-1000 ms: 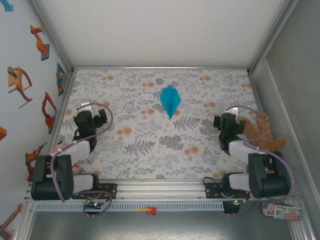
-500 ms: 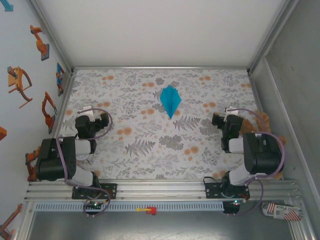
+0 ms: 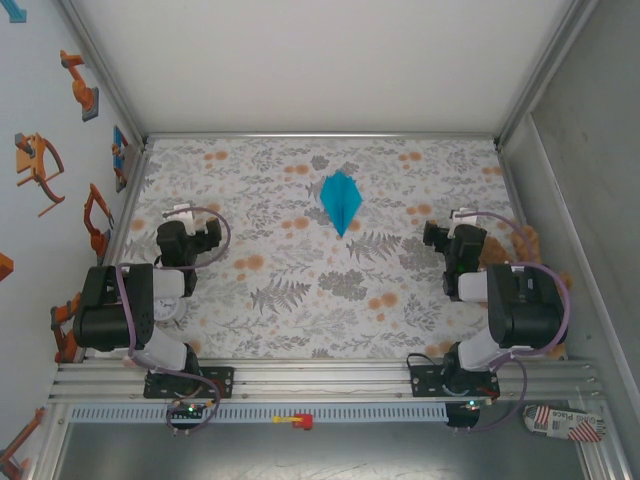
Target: Fold a paper plane with a square sheet of paper (pick it up from the middle)
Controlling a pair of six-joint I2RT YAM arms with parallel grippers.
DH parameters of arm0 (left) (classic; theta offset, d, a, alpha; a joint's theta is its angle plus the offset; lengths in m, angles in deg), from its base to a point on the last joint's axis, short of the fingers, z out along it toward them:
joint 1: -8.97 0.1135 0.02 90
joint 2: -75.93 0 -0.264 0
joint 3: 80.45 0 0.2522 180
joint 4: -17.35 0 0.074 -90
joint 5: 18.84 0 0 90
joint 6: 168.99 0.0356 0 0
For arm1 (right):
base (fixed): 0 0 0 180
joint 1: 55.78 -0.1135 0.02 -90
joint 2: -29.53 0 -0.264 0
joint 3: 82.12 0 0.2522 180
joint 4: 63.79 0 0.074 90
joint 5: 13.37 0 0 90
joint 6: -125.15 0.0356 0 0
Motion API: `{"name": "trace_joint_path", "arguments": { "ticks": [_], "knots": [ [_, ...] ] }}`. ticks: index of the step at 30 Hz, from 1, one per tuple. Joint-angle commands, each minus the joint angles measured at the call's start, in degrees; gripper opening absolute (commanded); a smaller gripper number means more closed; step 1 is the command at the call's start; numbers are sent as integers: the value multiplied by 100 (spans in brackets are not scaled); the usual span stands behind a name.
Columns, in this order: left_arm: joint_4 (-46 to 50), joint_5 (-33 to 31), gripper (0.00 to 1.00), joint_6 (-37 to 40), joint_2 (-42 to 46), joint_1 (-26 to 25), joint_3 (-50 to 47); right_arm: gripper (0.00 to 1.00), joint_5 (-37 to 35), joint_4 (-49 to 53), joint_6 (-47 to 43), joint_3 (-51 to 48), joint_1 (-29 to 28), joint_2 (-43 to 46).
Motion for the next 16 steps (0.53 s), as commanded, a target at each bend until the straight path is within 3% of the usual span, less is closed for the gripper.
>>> {"name": "trace_joint_path", "arguments": {
  "ticks": [1,16],
  "knots": [
    [39,-81,96,123,25,-41,59,99,-23,-65,40,117,42,25],
    [130,5,96,97,16,3,113,99,24,-74,30,94,40,46]
  ]
}}
